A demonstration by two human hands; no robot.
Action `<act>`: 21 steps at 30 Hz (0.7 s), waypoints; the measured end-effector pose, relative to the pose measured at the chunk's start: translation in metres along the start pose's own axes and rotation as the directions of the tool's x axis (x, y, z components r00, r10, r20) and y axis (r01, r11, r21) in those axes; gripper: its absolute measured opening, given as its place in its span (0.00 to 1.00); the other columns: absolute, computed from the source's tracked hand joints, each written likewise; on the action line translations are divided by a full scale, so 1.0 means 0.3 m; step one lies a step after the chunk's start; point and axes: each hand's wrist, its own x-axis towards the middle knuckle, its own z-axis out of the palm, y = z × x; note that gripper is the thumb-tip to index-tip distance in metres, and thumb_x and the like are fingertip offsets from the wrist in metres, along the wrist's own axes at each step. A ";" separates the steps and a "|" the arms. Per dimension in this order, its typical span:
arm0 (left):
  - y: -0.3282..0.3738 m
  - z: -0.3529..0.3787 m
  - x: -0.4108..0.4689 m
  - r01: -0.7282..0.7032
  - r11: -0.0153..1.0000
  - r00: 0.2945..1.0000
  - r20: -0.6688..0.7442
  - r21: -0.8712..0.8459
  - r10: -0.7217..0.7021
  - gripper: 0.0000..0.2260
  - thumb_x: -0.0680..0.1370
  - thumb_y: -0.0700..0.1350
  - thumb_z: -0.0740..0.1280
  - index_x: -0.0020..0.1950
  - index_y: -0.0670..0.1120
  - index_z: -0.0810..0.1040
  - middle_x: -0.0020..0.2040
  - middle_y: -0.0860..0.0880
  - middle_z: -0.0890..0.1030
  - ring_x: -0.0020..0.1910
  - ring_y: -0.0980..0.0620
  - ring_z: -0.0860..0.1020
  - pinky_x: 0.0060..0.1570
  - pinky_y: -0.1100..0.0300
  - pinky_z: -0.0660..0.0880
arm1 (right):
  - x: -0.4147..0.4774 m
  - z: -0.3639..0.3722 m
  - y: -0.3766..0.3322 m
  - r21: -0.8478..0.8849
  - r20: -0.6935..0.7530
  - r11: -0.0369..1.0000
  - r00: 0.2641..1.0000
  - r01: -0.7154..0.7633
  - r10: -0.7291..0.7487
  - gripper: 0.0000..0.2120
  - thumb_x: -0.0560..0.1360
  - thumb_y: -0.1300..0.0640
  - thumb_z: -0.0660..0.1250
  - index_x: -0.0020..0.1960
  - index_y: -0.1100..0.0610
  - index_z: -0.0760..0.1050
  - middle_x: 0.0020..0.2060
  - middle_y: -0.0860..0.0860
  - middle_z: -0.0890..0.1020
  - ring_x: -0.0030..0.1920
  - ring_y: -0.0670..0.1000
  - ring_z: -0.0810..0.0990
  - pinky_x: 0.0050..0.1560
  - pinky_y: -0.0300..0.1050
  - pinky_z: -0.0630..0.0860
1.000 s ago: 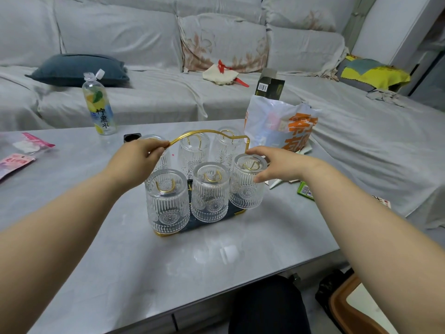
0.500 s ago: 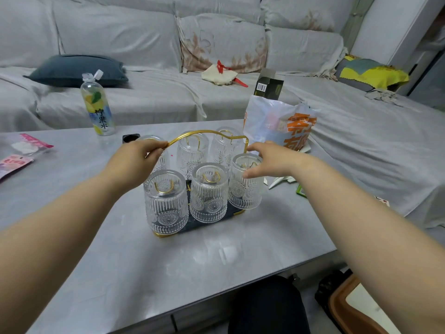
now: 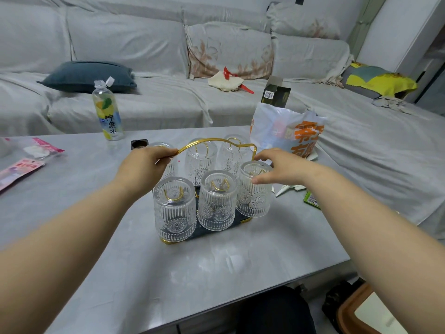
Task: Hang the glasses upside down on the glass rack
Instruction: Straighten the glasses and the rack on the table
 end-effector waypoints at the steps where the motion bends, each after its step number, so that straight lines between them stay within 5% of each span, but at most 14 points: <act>1: 0.001 0.000 0.000 -0.012 1.000 1.000 -0.016 0.002 0.012 0.10 0.74 0.36 0.62 0.52 0.42 0.79 0.55 0.42 0.81 0.54 0.42 0.77 0.51 0.53 0.71 | 0.001 0.002 0.000 0.010 0.007 1.000 1.000 0.023 -0.024 0.29 0.67 0.47 0.69 0.64 0.54 0.65 0.65 0.55 0.69 0.59 0.51 0.70 0.56 0.42 0.64; 8: -0.002 -0.004 0.003 -0.043 0.999 0.999 -0.018 -0.005 0.043 0.09 0.74 0.36 0.62 0.51 0.42 0.79 0.53 0.41 0.82 0.52 0.40 0.78 0.48 0.52 0.72 | 0.015 -0.014 0.012 0.151 -0.029 0.988 1.000 0.013 -0.009 0.31 0.66 0.46 0.69 0.65 0.52 0.63 0.64 0.54 0.69 0.59 0.51 0.70 0.55 0.43 0.65; 13: -0.032 0.001 -0.001 0.015 1.000 0.997 -0.075 -0.025 -0.017 0.08 0.73 0.38 0.64 0.50 0.43 0.80 0.51 0.42 0.83 0.50 0.41 0.78 0.40 0.63 0.62 | 0.086 -0.106 -0.013 0.259 -0.187 0.966 0.982 0.027 0.023 0.21 0.70 0.48 0.67 0.60 0.53 0.69 0.55 0.52 0.73 0.48 0.48 0.71 0.40 0.37 0.67; 15: -0.042 0.001 -0.004 0.042 0.998 0.995 -0.091 -0.051 -0.046 0.08 0.73 0.38 0.65 0.51 0.43 0.80 0.50 0.41 0.83 0.50 0.41 0.77 0.42 0.61 0.64 | 0.138 -0.137 -0.027 0.265 -0.210 0.964 0.977 0.016 0.042 0.18 0.71 0.51 0.66 0.59 0.54 0.70 0.56 0.54 0.74 0.47 0.49 0.71 0.44 0.41 0.68; 21: -0.063 0.004 0.011 0.022 0.997 0.998 -0.055 -0.080 -0.027 0.08 0.72 0.39 0.66 0.49 0.45 0.80 0.46 0.43 0.84 0.41 0.44 0.76 0.41 0.58 0.66 | 0.319 -0.145 -0.102 0.100 0.063 0.992 0.995 -0.080 0.074 0.21 0.70 0.52 0.67 0.61 0.55 0.69 0.63 0.57 0.72 0.56 0.54 0.72 0.47 0.47 0.74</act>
